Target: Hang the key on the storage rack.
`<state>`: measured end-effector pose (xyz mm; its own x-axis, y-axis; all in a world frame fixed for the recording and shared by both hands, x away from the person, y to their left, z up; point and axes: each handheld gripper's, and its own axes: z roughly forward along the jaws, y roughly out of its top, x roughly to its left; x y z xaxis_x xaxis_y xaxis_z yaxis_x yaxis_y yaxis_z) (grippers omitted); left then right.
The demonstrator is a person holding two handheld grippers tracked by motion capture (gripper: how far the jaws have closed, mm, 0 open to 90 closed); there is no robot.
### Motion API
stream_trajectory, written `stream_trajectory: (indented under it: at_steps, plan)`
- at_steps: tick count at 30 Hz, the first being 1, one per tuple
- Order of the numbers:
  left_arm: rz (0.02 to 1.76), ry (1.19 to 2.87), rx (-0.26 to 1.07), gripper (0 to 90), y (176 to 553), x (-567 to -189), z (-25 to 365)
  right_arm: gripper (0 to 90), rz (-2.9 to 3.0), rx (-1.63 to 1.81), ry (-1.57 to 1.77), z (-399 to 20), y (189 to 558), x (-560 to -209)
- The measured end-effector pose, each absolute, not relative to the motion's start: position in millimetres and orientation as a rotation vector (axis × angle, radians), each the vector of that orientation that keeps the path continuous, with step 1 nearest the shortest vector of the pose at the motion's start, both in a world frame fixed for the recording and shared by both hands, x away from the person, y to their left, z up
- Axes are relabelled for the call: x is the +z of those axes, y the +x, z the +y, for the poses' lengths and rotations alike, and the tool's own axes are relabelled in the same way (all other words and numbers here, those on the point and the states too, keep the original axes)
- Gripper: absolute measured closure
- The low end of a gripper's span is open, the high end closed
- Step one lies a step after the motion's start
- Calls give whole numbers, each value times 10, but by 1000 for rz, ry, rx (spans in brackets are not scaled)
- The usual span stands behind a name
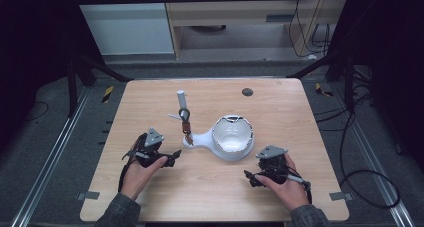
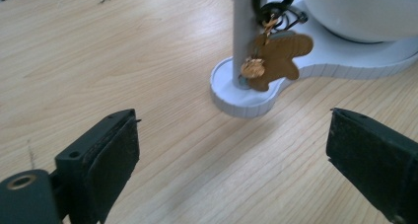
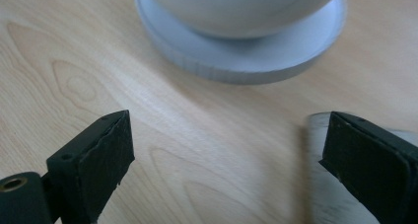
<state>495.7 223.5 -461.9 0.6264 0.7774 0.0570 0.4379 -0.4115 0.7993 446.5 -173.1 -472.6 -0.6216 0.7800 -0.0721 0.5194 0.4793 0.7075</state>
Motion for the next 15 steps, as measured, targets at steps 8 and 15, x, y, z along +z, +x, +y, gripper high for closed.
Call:
stream_trajectory:
  at_steps: [8,15]
  plan:
    - [1071,2110,558,54,5020,-4852,2444,55,2322,866,1111,-2008,4428,-4405]
    - [1111,2125,550,53,5041,-4929,2493,62,2316,826,1138,-2164,4423,-4329]
